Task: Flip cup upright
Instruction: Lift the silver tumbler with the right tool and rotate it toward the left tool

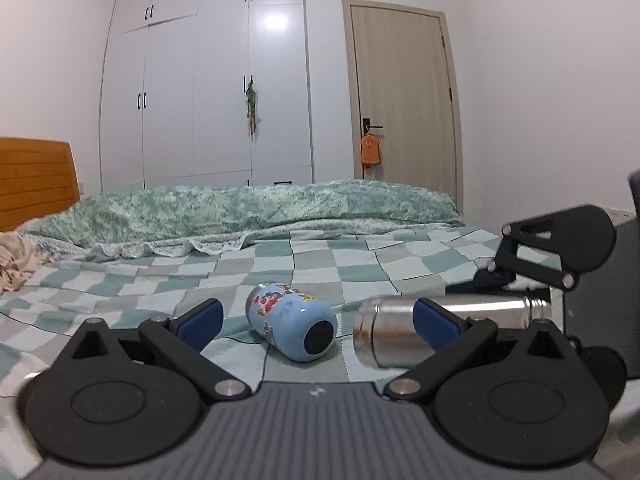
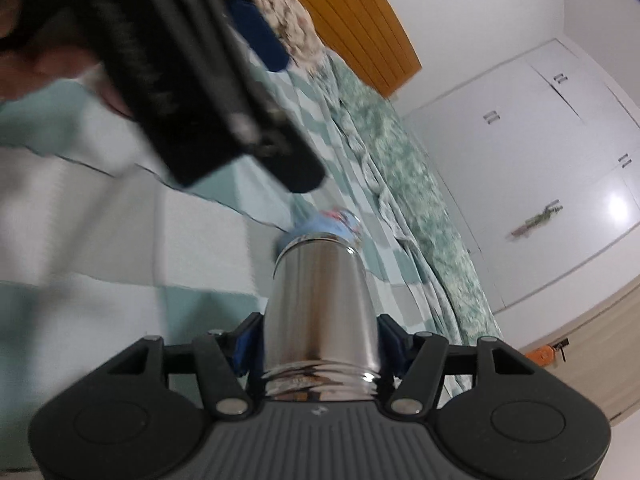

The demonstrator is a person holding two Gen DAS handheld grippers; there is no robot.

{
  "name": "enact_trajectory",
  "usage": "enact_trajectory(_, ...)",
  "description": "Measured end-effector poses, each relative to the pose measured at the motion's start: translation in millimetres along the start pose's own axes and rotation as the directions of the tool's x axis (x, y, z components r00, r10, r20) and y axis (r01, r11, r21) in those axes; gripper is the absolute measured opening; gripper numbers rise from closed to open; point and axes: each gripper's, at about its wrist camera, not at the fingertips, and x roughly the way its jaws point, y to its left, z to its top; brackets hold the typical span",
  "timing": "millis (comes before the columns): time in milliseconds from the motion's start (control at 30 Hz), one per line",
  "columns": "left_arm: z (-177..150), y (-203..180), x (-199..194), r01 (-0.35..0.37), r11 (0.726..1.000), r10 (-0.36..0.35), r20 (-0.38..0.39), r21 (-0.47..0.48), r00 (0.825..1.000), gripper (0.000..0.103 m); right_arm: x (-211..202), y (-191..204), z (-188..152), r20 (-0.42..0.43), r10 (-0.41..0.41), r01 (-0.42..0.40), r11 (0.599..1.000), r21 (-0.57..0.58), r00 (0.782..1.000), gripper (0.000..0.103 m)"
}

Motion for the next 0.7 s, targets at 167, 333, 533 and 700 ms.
enact_trajectory(167,0.0,4.5,-43.0,-0.01,1.0,0.011,-0.025,0.021,1.0,0.103,-47.3,34.4,12.4,0.051,0.078,-0.078,0.997,0.006,0.996,0.061)
enact_trajectory(333,-12.4,10.2,-79.9,-0.028,0.999,0.03,-0.069,0.032,0.997,0.103,-75.0,71.7,11.5,0.033,0.163,-0.163,0.987,-0.016,0.986,0.061)
enact_trajectory(533,-32.0,14.6,-111.9,-0.042,0.998,0.048,-0.12,0.052,0.992,0.103,-66.9,95.8,-3.8,-0.1,0.186,-0.196,0.976,-0.099,0.977,0.061)
enact_trajectory(700,-44.1,18.6,-129.8,-0.05,0.998,0.056,-0.147,0.044,0.988,0.103,-60.5,99.9,-9.1,-0.159,0.185,-0.206,0.97,-0.13,0.97,0.061)
